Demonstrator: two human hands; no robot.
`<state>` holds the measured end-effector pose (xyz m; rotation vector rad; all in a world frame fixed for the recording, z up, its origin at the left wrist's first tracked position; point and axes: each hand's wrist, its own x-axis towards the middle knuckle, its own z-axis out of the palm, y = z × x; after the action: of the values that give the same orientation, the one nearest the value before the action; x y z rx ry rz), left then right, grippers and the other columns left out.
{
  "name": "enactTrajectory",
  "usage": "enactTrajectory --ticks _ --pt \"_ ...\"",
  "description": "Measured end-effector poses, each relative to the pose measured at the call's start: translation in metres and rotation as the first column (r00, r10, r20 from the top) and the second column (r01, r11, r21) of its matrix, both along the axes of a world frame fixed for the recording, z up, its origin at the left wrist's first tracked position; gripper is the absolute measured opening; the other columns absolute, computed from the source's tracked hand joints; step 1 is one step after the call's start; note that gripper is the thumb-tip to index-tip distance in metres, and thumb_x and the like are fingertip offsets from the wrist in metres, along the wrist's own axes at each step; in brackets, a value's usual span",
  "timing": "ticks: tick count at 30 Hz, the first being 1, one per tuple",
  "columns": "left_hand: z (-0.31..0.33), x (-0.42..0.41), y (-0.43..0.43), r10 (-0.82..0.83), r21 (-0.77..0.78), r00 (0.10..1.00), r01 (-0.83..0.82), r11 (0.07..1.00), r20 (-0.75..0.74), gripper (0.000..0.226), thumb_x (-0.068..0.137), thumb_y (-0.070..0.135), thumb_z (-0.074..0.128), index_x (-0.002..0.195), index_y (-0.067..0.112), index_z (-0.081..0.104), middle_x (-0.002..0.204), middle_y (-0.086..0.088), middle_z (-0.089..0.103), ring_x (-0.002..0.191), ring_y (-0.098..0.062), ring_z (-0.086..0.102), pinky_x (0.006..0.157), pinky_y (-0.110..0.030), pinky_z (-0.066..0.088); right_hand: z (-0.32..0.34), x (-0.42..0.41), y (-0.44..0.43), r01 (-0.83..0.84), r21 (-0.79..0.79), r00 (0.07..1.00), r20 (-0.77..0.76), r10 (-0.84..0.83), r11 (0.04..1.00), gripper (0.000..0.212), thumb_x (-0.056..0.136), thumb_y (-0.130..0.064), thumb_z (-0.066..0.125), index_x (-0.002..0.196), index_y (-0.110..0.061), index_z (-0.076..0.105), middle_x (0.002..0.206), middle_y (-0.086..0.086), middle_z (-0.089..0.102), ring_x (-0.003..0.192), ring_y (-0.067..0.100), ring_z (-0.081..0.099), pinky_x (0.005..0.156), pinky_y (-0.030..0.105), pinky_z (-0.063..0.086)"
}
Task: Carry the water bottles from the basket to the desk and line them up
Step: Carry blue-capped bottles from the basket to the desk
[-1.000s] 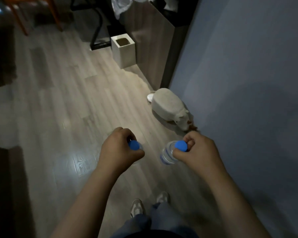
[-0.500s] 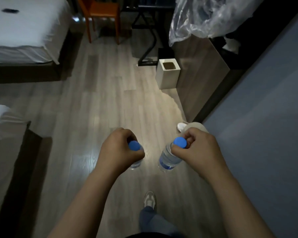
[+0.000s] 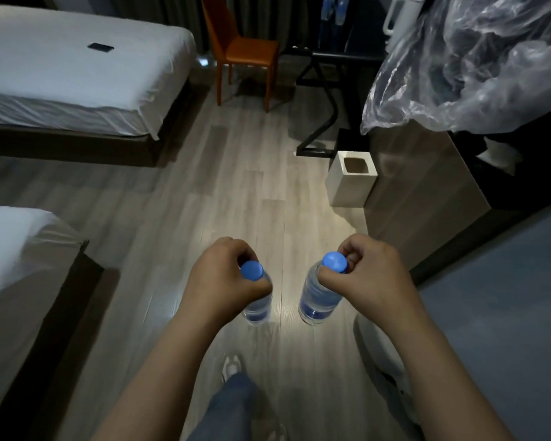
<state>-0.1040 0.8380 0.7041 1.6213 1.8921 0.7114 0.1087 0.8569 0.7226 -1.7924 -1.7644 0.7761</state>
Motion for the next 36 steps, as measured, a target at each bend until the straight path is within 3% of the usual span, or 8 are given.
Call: enactTrajectory --ticks 8,14,21,31,36 --pt "0.002 -0.041 0.117 -0.009 0.021 0.999 0.008 1.0 0.039 0.018 0.06 0.027 0.071 0.074 0.026 0.06 0.082 0.01 0.059 0.069 -0.008 0.058 0.06 -0.023 0.049 0.0 -0.044 0.114 0.021 0.016 1.0 0.0 -0.021 1.0 0.021 0.06 -0.035 0.072 0.07 -0.022 0.059 0.06 -0.005 0.058 0.055 0.008 0.051 0.052 0.029 0.048" --pt "0.02 -0.079 0.21 -0.048 0.06 0.998 0.046 0.997 0.048 0.019 0.059 0.027 0.072 0.072 0.026 0.059 0.081 0.009 0.057 0.071 -0.008 0.057 0.062 -0.025 0.051 0.012 -0.083 0.198 0.079 0.046 0.997 -0.016 -0.078 0.996 0.019 0.059 -0.033 0.072 0.068 -0.024 0.058 0.058 -0.004 0.056 0.05 0.002 0.048 0.046 0.018 0.041" --pt "0.028 -0.109 0.304 -0.052 0.09 0.998 0.049 0.995 0.036 0.02 0.059 0.027 0.073 0.076 0.027 0.061 0.084 0.012 0.057 0.073 -0.01 0.058 0.062 -0.024 0.049 0.019 -0.115 0.291 0.077 0.065 0.997 -0.014 -0.076 0.995 0.019 0.061 -0.034 0.072 0.068 -0.024 0.058 0.06 -0.004 0.058 0.05 0.004 0.046 0.048 0.025 0.043" --pt "0.034 -0.112 0.457 -0.007 0.106 1.0 0.007 0.994 -0.003 0.018 0.06 0.026 0.075 0.073 0.026 0.063 0.08 0.011 0.057 0.066 -0.009 0.057 0.057 -0.021 0.045 0.016 -0.119 0.453 0.011 0.083 1.0 -0.009 -0.011 0.996 0.022 0.059 -0.039 0.069 0.07 -0.023 0.059 0.06 -0.005 0.06 0.057 0.014 0.056 0.049 0.031 0.051" --pt "0.046 -0.103 0.532 0.043 0.131 0.999 -0.042 0.99 -0.003 0.018 0.06 0.027 0.075 0.073 0.027 0.063 0.08 0.012 0.057 0.066 -0.007 0.057 0.057 -0.02 0.045 0.029 -0.106 0.535 -0.023 0.109 0.999 -0.026 0.026 0.994 0.022 0.056 -0.04 0.068 0.067 -0.025 0.057 0.056 -0.006 0.058 0.052 0.006 0.051 0.045 0.023 0.042"
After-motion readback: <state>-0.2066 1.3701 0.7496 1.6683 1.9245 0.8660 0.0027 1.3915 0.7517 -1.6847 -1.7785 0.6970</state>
